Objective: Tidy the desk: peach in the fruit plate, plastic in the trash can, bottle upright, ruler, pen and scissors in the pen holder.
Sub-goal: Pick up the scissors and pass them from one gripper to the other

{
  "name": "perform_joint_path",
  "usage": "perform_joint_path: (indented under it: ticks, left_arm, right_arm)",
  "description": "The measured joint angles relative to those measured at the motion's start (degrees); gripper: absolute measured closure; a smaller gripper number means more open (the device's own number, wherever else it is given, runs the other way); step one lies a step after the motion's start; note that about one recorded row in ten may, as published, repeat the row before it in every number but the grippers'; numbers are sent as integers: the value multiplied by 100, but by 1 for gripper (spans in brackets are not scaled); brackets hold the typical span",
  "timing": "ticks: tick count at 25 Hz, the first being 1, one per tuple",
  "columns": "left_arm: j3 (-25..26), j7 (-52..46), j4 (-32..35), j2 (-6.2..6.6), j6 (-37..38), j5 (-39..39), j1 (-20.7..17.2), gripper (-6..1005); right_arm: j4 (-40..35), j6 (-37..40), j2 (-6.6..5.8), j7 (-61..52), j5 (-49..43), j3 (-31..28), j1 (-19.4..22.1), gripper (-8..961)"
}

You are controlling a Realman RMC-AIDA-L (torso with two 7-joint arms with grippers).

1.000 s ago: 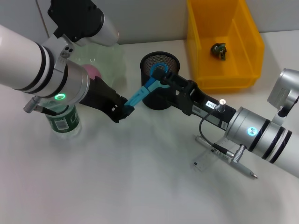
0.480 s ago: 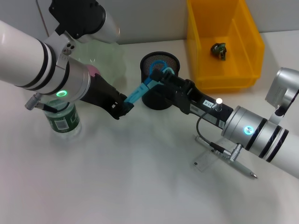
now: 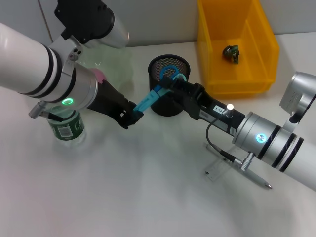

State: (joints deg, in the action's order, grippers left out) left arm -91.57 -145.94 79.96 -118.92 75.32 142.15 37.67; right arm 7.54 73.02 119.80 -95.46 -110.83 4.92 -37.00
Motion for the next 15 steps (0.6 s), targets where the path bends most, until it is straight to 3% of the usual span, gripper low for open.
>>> perform_joint_path:
  ticks: [15]
  left_arm:
    - [-89,-57,2,5,-54,26,39,746]
  right_arm:
    - [83,-144,-1,111,0,-44,-23,695]
